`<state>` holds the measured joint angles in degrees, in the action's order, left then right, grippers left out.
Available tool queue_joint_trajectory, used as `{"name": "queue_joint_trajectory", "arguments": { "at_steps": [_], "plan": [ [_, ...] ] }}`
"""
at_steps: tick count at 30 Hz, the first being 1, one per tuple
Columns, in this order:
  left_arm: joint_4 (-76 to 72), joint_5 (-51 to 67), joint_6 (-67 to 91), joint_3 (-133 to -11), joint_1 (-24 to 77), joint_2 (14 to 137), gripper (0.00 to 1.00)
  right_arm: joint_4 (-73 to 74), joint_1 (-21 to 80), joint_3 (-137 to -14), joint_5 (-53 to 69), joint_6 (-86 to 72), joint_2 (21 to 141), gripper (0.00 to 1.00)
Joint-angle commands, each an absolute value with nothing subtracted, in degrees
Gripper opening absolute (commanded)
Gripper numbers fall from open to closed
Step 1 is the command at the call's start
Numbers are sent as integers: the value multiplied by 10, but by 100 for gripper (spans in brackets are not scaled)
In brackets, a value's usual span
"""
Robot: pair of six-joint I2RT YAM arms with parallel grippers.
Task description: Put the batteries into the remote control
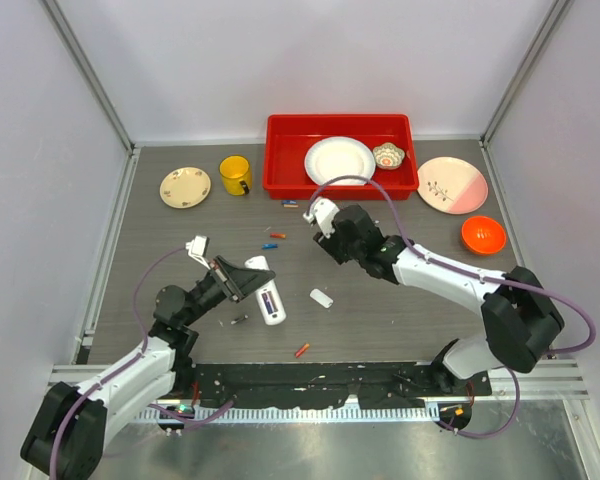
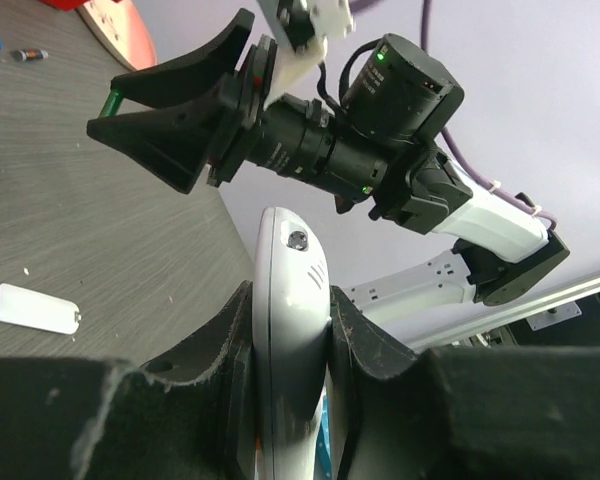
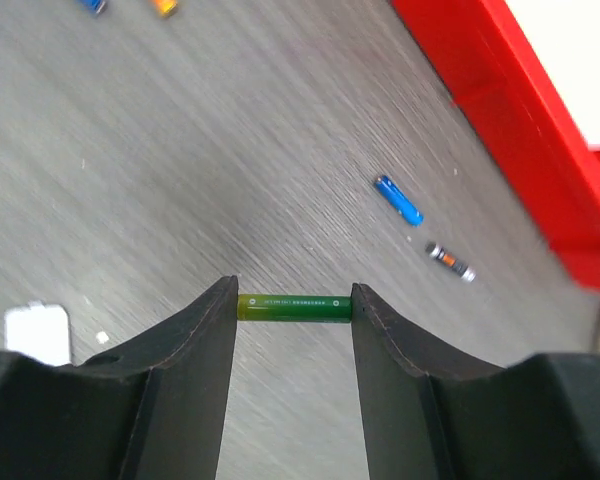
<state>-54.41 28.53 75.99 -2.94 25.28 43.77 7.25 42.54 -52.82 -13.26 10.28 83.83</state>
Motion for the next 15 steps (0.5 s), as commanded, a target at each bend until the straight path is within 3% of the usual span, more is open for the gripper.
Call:
{"name": "queue_joint_trajectory", "arguments": {
  "at_steps": [1,6,15],
  "plan": [
    [-561,285,751,-32,265,439,0,67,425,-487,-30,476,819,1],
    [-561,279,745,-33,279,441,0,168,373,-507,79,588,852,1],
    [-561,270,739,-29,292,436,0,227,332,-534,215,588,892,1]
  ]
}}
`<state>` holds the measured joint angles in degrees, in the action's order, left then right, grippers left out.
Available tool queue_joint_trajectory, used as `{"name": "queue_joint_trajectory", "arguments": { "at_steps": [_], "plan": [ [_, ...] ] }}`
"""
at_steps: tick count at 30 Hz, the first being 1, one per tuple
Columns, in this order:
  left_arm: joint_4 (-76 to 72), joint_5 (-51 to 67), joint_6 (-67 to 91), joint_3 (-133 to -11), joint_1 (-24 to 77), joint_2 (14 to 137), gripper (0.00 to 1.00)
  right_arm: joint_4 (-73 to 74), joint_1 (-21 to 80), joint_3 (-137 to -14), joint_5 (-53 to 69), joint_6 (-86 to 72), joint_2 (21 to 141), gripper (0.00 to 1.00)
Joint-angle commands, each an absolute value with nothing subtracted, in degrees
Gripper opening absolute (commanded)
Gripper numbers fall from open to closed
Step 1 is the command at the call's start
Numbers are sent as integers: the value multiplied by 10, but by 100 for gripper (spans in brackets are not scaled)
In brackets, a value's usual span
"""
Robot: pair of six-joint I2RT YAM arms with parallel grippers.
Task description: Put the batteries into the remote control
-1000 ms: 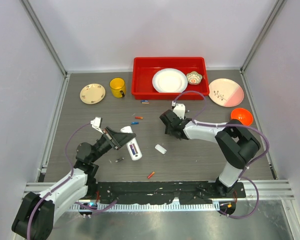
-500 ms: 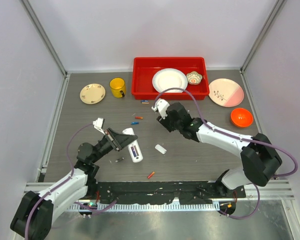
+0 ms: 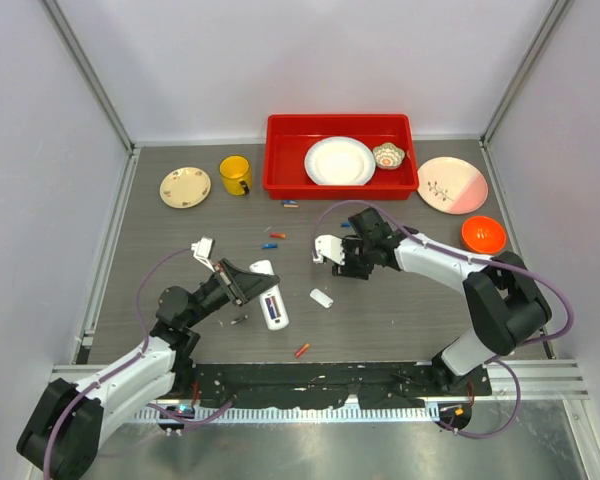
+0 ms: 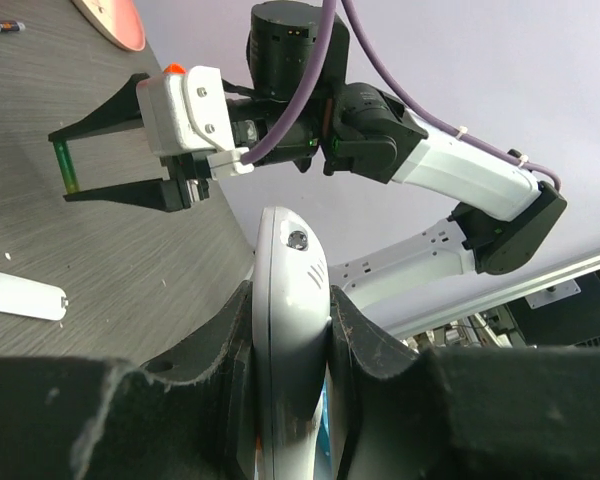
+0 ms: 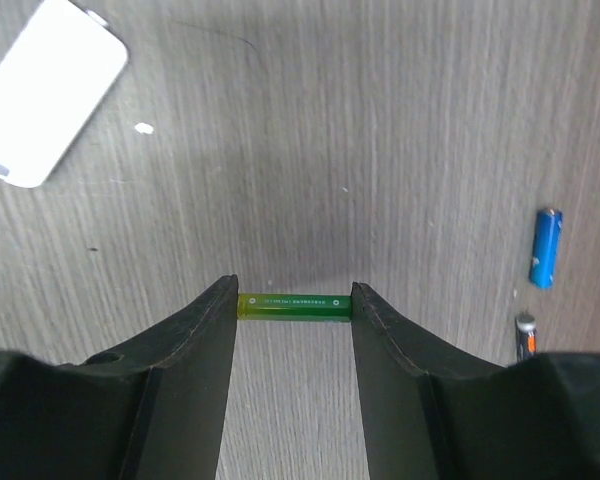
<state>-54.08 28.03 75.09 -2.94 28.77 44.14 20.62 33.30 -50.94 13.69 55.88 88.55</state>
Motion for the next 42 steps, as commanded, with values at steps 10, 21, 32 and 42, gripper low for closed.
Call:
{"name": "queue_joint_trajectory", "arguments": {
  "at_steps": [10,21,32,42],
  "plan": [
    [-561,263,737,-26,294,432,0,187,328,-494,209,552,889,7],
    [-561,259,737,-27,299,432,0,138,328,-441,175,518,852,39],
    [-561,258,736,-28,301,435,0,111,330,-517,154,387,796,87],
    [-552,243,733,-30,303,445,0,211,271,-678,-63,-240,806,97]
  ]
}}
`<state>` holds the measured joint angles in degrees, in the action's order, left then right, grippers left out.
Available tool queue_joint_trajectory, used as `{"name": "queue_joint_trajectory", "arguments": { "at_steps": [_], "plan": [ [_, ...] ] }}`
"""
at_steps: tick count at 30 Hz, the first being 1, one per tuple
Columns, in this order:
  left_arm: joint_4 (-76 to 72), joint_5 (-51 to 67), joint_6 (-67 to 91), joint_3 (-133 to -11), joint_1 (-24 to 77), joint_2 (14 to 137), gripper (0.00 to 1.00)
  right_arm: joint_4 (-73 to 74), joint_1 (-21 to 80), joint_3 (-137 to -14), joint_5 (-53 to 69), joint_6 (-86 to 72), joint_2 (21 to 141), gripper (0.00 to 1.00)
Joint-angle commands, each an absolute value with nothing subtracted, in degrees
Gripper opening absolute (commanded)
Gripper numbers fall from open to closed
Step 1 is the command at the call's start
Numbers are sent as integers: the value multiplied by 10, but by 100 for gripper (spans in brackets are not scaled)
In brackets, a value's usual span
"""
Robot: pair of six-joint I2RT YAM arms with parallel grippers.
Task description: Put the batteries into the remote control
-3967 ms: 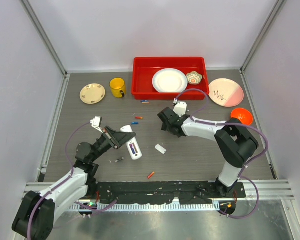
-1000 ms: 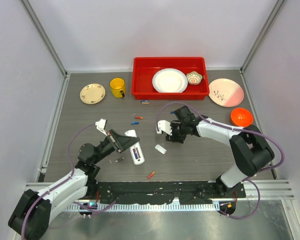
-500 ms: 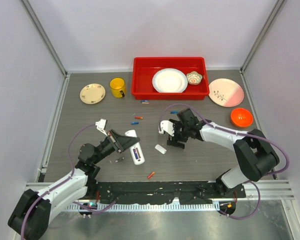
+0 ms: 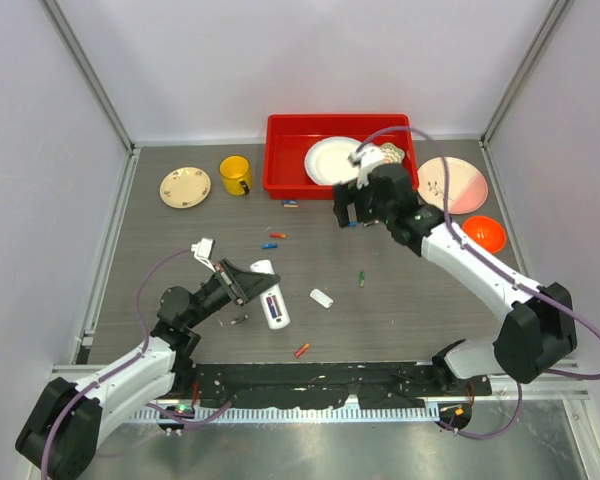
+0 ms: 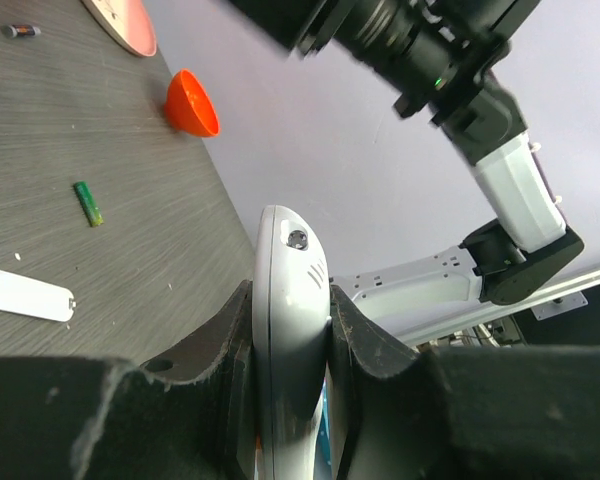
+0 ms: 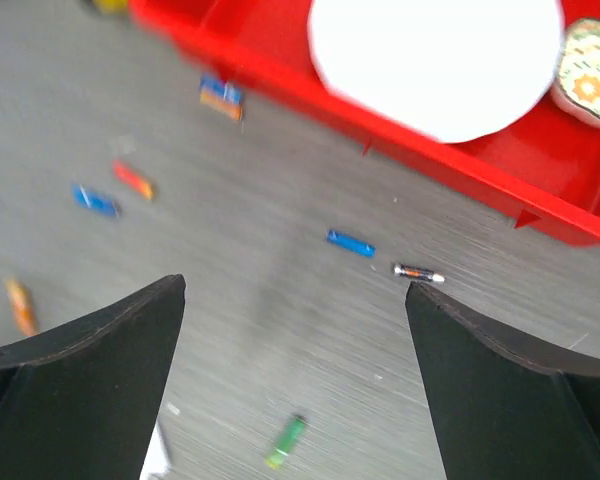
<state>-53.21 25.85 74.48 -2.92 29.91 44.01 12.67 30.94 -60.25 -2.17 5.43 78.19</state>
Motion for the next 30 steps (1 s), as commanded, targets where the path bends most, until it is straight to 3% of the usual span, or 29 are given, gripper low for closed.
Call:
{"name": "queue_joint_trajectory", "arguments": {
  "at_steps": [1,4,8,23,30],
  "plan": [
    [-552,242,733,-31,304,449,0,206,268,-659,-54,-312,804,97],
    [-554,238,734,-36,313,462,0,207,269,-614,-63,-400,792,92],
    [-555,231,731,-39,324,471,0,286,280,-615,-115,-396,844,91],
    [-585,229,715,-48,354,535,0,340,282,-599,-80,-356,933,49],
    [-599,229,714,-47,359,552,0,352,282,-587,-91,-339,941,46]
  ]
}}
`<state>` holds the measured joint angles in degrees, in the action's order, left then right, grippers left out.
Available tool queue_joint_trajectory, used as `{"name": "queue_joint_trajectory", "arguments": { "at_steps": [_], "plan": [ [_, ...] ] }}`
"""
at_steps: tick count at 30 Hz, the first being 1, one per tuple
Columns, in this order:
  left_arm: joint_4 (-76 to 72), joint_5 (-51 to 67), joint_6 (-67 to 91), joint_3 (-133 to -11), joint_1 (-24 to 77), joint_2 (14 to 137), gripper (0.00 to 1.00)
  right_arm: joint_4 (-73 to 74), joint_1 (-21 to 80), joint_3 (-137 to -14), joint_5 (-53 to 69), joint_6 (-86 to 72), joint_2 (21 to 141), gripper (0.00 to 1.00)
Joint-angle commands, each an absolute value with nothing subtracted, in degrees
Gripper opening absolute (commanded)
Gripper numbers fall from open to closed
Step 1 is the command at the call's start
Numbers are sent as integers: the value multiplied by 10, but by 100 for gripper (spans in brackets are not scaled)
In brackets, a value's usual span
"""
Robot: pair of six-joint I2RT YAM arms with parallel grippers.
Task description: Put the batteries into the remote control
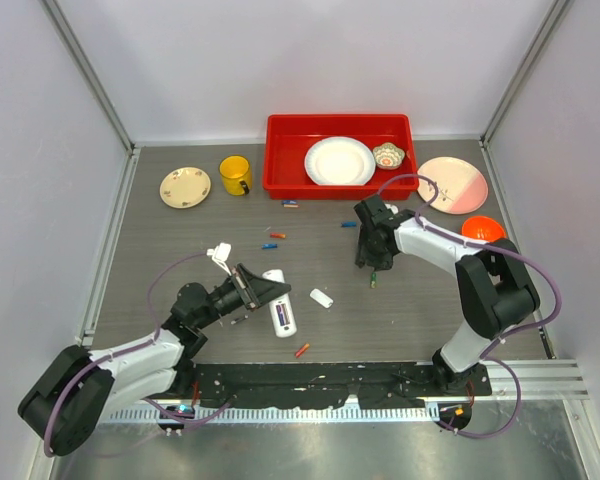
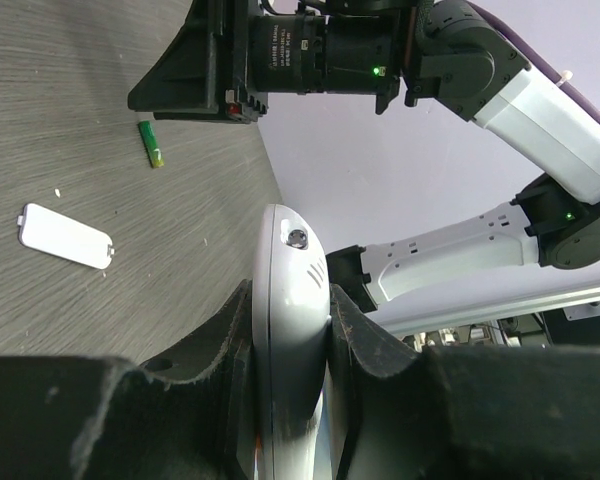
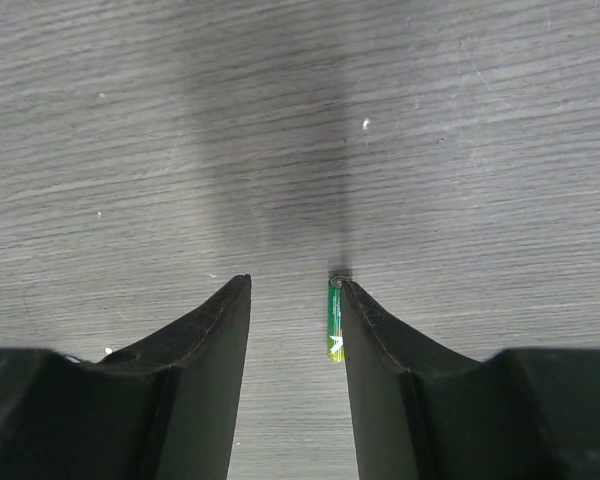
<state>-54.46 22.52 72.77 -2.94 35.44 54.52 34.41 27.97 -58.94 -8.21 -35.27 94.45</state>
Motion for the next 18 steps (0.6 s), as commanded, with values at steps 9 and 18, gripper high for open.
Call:
{"name": "queue_joint_trajectory", "arguments": {
  "at_steps": [9,18],
  "plan": [
    [-620,231,715,-49,365,576,0,364,282,-584,-105,-327,951,47],
    [-627,230,715,-48,367,584,0,364,282,-563,-112,-320,954,47]
  ]
}}
